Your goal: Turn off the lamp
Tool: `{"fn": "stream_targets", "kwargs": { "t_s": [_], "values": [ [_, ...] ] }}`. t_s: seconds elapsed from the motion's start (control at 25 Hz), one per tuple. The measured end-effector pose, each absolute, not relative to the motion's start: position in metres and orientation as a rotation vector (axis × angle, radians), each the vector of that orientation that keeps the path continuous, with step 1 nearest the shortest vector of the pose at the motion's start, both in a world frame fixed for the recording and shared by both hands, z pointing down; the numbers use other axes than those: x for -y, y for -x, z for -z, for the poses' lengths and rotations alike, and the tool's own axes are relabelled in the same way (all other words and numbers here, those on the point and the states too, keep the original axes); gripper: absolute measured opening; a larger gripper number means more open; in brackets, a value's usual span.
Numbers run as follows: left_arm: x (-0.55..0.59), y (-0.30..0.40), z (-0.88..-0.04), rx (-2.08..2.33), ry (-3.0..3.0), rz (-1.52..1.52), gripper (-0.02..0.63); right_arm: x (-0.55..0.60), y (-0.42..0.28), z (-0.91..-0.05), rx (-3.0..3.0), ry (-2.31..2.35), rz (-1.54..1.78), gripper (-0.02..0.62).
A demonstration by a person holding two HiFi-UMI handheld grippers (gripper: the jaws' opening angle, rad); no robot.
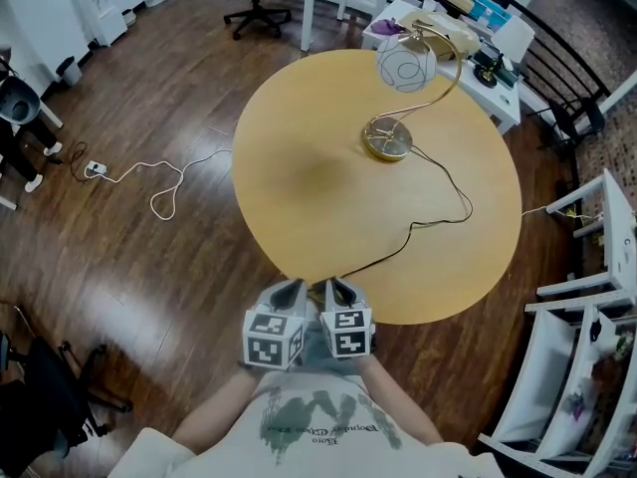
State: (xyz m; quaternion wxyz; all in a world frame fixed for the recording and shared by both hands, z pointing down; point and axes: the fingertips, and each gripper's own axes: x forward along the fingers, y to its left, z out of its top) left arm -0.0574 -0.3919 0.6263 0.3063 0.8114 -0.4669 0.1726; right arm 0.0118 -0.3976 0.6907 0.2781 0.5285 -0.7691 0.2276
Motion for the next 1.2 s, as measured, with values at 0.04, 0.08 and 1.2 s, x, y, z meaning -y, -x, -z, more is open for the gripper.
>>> {"fn": "stream_targets", "kwargs": {
  "t_s": [0.04, 0.08, 1.2],
  "values": [
    [0.392, 0.057, -0.626, 1.236, -2.15, -0.456, 0.0, 0.398, -0.012, -0.691, 2.062, -1.415, -0.612, 0.0],
    [0.392, 0.057, -0.625, 1.236, -2.154, -0.454, 0.0, 0.398, -0.012, -0.69, 2.061, -1.415, -0.612, 0.0],
    [0.271, 0.023, -0.558, 1.172, -2.339, -0.287, 0.0, 0.249, -0.034, -0.569, 2.233, -1.576, -0.532, 0.0]
  ]
}}
